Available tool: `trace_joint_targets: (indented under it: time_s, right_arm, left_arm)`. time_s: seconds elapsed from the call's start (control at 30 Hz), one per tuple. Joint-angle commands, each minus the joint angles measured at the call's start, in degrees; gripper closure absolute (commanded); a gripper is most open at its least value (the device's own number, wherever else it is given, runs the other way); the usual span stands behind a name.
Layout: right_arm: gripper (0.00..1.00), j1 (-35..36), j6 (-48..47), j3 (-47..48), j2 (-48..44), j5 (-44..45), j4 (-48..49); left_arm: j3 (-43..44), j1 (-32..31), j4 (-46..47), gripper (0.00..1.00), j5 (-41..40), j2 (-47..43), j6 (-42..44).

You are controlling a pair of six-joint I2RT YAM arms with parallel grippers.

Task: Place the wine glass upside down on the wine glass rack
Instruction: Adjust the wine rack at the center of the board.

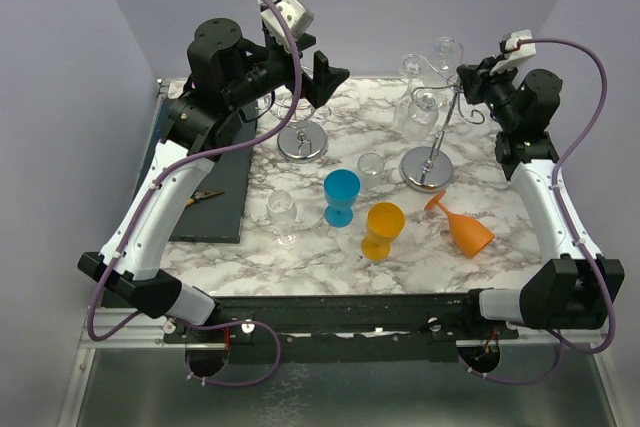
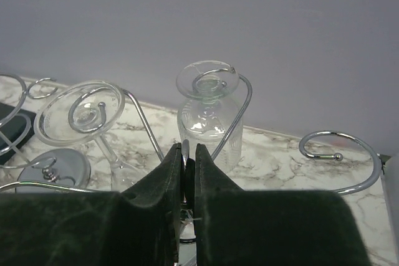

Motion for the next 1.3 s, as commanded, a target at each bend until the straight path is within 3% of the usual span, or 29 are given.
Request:
trace_joint_targets:
  time_s: [0.0, 0.2, 0.43, 0.83, 1.13, 1.27]
  right_arm:
    - [1.00, 1.41, 3.59, 0.56, -4.83, 8.18, 22.16]
    - [1.00, 7.66, 1.34, -1.45, -4.12, 18.90, 25.06]
    - [1.00, 16.41, -7.88, -4.73, -2.33, 31.37, 32.89]
    - [1.00, 19.46, -11.32, -7.34, -3.60, 47.95, 34.41]
    - [0.99, 22.23, -12.63, -10.54, -5.97, 49.88, 32.56]
    - [0.84, 23.76, -12.00, -10.42, -6.55, 50.51, 30.06]
  left_arm:
    - [-0.60, 0.25, 0.61, 0.01, 1.43, -1.74, 0.71]
    - [-0.72, 0.29, 0.66, 0.01, 1.45, -1.74, 1.24]
    - [-1.70, 0.28, 0.79, 0.01, 1.45, -2.45, 1.87]
    - [-3.67, 0.29, 0.79, 0.01, 1.54, -3.87, 2.16]
    - [-5.59, 0.29, 0.79, 0.01, 1.10, -5.53, 1.30]
    - [-7.30, 0.25, 0.75, 0.01, 0.46, -6.57, 0.12]
